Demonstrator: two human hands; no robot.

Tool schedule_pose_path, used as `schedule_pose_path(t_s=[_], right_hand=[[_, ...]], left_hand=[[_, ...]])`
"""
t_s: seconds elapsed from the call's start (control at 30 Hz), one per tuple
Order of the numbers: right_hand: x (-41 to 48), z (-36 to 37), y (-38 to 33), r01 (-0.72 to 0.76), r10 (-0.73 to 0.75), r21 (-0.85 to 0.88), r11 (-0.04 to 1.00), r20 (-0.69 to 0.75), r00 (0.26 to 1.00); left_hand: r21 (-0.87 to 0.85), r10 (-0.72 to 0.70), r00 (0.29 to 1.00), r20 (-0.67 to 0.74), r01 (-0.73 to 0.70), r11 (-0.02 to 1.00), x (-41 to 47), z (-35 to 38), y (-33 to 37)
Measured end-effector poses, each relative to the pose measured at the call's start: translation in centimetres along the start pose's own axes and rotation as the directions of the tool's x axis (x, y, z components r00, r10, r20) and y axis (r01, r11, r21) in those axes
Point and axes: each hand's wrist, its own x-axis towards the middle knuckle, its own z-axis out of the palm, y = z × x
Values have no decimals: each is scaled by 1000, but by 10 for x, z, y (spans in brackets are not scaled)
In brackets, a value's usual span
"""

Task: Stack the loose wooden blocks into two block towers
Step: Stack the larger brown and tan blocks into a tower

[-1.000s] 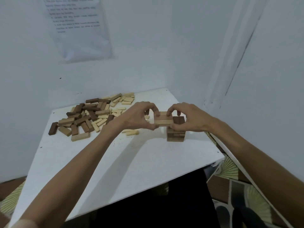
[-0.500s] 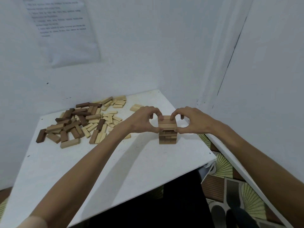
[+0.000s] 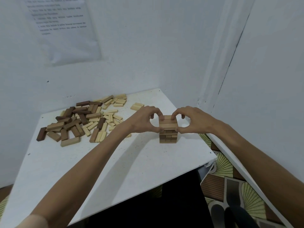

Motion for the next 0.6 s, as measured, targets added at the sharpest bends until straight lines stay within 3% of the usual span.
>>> schedule_pose_path(t_s=[0.6], right_hand=[[0,7,6,15,-14,40,999,-18,1000]], left_hand=[[-18,-9,999,32,10,1000,3,3,-7]])
